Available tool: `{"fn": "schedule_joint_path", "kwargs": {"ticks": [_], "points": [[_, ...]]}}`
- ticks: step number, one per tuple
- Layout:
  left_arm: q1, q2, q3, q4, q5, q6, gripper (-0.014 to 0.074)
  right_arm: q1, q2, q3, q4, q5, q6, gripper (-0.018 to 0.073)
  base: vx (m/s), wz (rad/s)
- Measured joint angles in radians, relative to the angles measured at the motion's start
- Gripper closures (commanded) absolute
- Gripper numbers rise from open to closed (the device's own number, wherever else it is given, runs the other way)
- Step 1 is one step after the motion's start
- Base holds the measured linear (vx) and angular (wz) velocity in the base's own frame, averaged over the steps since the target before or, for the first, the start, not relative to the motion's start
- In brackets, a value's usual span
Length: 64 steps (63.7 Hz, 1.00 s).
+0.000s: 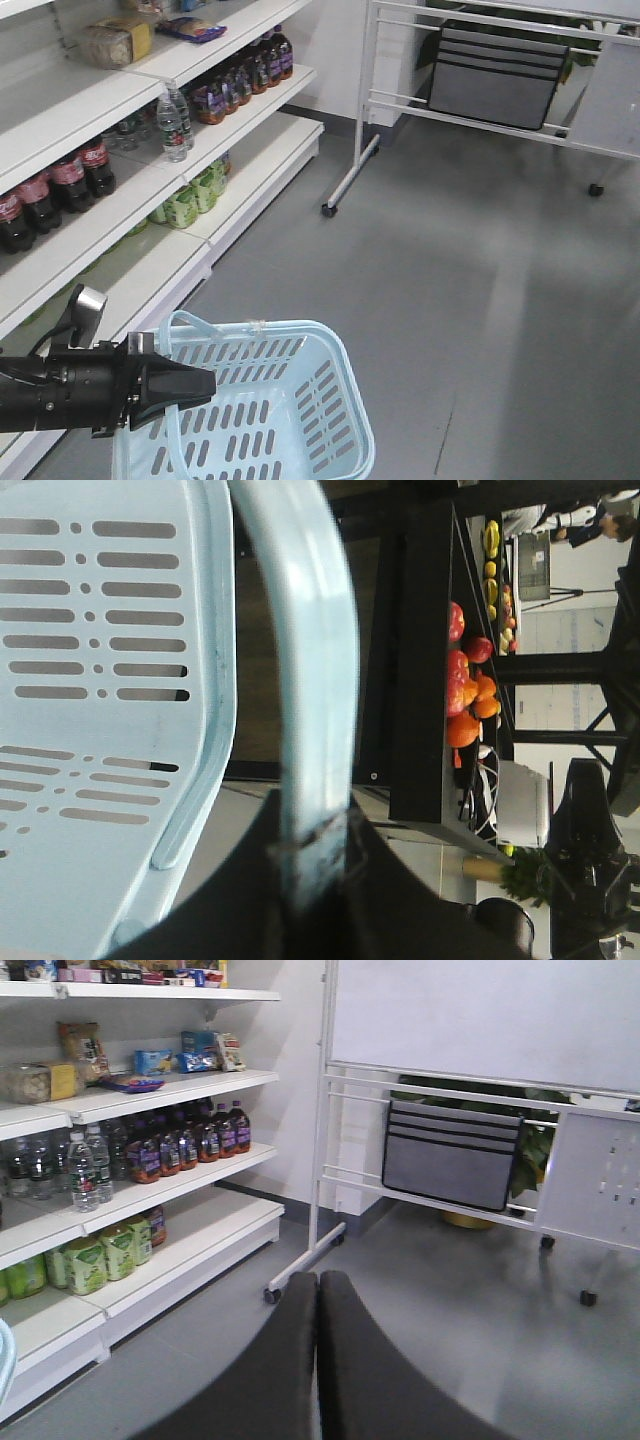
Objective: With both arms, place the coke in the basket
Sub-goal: 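Drive the base along the aisle carrying the basket in the left gripper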
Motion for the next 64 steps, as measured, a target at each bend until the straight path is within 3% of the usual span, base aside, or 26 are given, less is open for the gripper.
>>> {"fn": "schedule_joint_path", "kwargs": {"ticks": [64], "points": [[0.0, 0.0, 0.0, 0.0, 0.001, 0.0, 0.0603, 0.0, 0.0, 0.0, 0.0, 0.0, 0.0, 0.0569, 0.05, -0.39]]}}
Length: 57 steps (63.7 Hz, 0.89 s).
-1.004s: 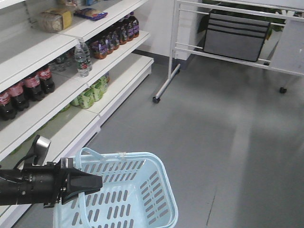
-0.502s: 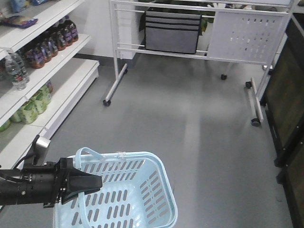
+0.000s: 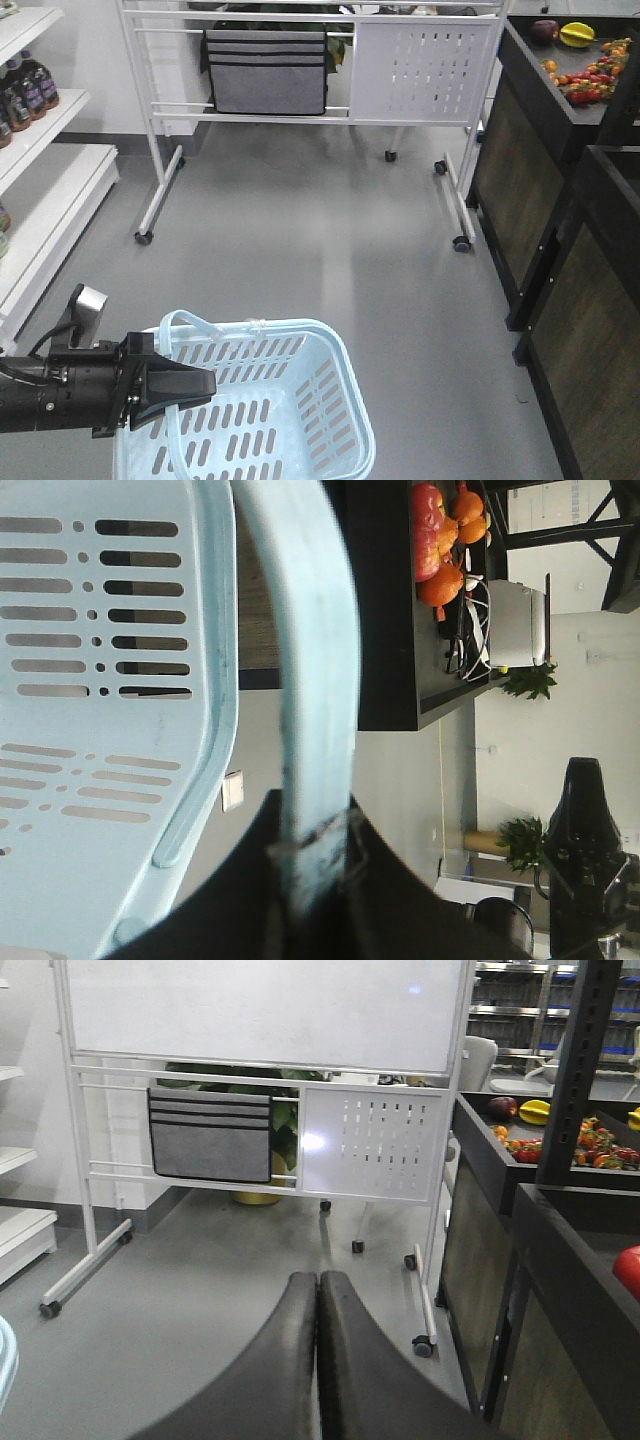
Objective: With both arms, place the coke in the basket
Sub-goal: 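Drive the base along the aisle carrying the basket in the left gripper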
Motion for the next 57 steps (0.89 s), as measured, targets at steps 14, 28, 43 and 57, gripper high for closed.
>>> {"fn": "schedule_joint_path", "kwargs": {"ticks": [14, 28, 43, 57], "points": [[0.0, 0.0, 0.0, 0.0, 0.0, 0.0, 0.0603, 0.0, 0.0, 0.0, 0.0, 0.0, 0.0, 0.0569, 0.15, -0.14], [0.0, 0.0, 0.0, 0.0, 0.0, 0.0, 0.0603, 0.0, 0.0, 0.0, 0.0, 0.0, 0.0, 0.0569, 0.2, -0.02], [0.0, 0.0, 0.0, 0.0, 0.0, 0.0, 0.0603, 0.0, 0.0, 0.0, 0.0, 0.0, 0.0, 0.0569, 0.22, 0.04], [0.0, 0.0, 0.0, 0.0, 0.0, 0.0, 0.0603, 0.0, 0.0, 0.0, 0.0, 0.0, 0.0, 0.0569, 0.23, -0.02]]}}
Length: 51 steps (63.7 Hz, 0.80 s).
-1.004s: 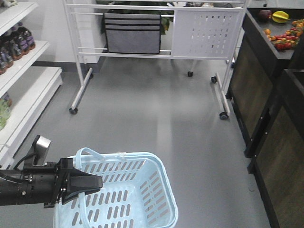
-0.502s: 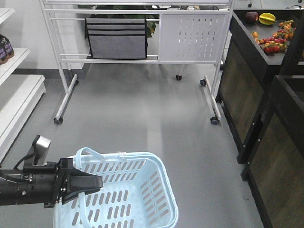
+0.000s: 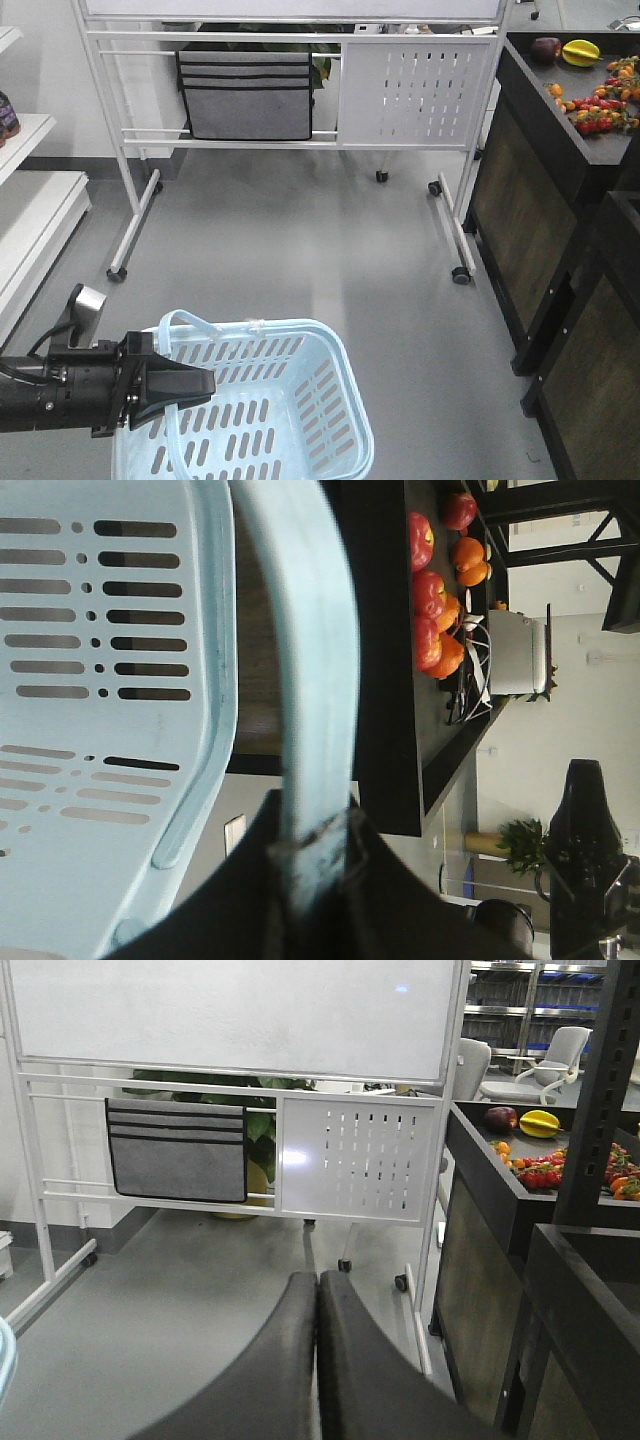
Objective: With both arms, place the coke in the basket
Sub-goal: 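Drive the base along the aisle carrying the basket in the left gripper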
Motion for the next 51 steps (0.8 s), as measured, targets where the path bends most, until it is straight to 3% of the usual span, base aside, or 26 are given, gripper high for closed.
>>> {"fn": "schedule_joint_path", "kwargs": {"ticks": [51], "points": [[0.0, 0.0, 0.0, 0.0, -0.001, 0.0, 0.0603, 0.0, 0.0, 0.0, 0.0, 0.0, 0.0, 0.0569, 0.24, 0.0]]}}
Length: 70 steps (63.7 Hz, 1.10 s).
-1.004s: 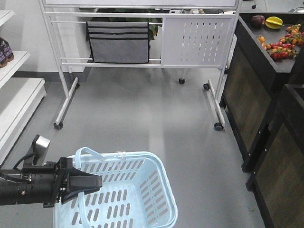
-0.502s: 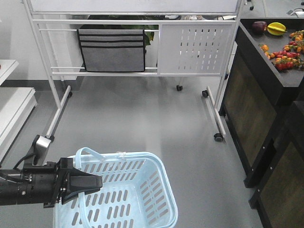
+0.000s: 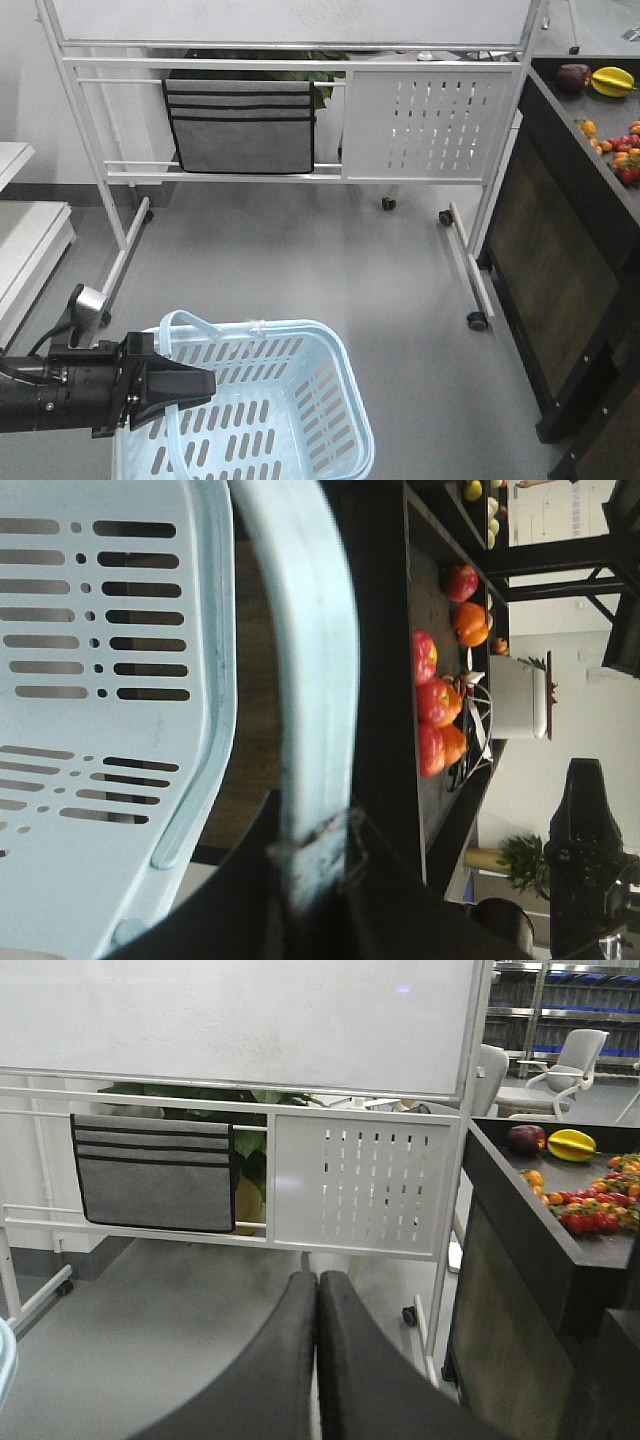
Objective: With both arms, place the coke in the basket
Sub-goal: 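Drive the base along the aisle carrying the basket in the left gripper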
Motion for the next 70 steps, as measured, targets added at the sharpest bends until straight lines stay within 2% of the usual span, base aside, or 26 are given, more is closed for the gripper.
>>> {"fn": "schedule_joint_path", "kwargs": {"ticks": [46, 70], "points": [[0.0, 0.0, 0.0, 0.0, 0.0, 0.0, 0.0603, 0.0, 0.0, 0.0, 0.0, 0.0, 0.0, 0.0569, 0.26, 0.03], [0.0, 0.0, 0.0, 0.0, 0.0, 0.0, 0.0603, 0.0, 0.0, 0.0, 0.0, 0.0, 0.0, 0.0569, 0.25, 0.22]]}}
